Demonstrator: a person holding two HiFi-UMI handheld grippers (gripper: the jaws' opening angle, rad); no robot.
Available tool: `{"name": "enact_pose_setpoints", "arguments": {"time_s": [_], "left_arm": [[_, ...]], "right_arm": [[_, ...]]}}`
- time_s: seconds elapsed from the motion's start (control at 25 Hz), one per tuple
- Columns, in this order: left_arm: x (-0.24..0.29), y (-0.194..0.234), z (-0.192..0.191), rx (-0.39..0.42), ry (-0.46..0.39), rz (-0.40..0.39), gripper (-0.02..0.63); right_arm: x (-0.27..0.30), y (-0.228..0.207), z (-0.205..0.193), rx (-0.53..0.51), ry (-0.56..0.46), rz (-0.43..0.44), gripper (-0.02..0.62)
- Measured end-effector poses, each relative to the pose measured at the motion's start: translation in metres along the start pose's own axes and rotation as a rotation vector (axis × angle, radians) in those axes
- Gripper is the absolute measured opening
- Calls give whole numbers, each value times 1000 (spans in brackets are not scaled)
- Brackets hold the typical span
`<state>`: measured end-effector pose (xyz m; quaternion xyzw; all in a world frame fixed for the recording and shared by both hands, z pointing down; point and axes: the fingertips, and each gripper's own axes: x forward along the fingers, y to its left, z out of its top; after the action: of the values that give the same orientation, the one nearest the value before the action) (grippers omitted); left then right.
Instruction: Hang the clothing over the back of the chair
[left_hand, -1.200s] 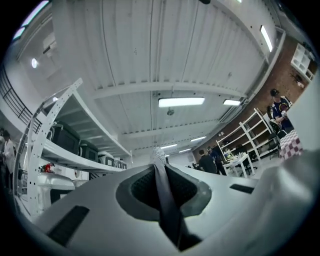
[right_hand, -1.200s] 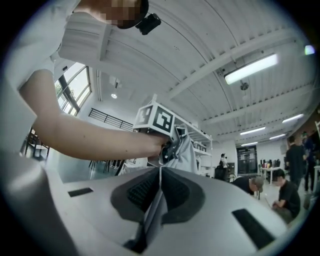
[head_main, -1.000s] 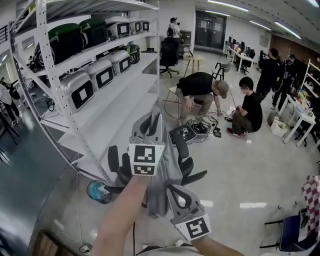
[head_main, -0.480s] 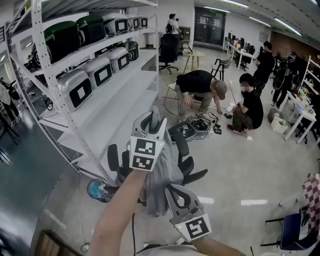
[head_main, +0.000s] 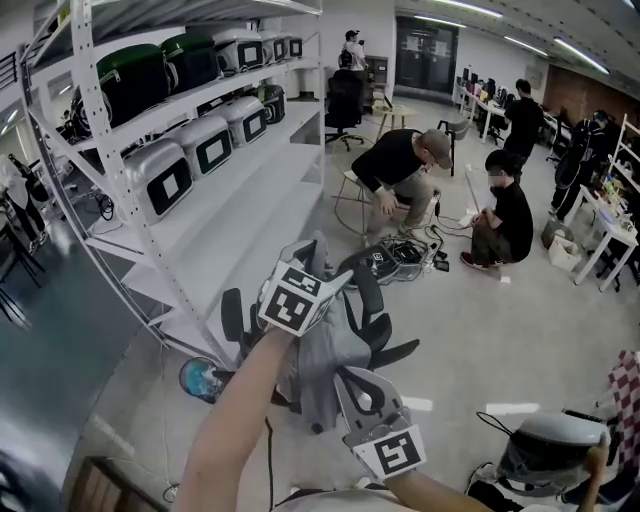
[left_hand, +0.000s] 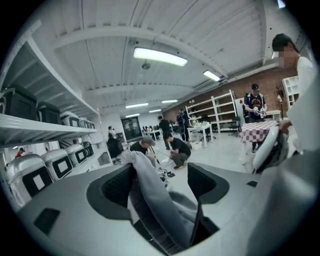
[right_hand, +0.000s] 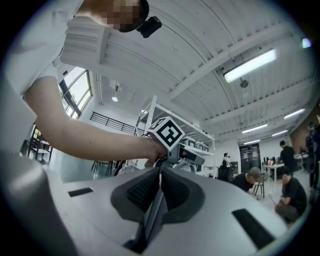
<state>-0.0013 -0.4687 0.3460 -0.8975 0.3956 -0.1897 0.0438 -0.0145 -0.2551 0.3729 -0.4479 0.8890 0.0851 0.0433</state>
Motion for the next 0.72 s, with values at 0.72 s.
{"name": "enact_pose_setpoints", "arguments": {"time_s": [0.72], "left_arm": [[-19,-10,-36,36,229,-67,325]], "right_arm": [[-2,4,-2,19,3,24,15]]}}
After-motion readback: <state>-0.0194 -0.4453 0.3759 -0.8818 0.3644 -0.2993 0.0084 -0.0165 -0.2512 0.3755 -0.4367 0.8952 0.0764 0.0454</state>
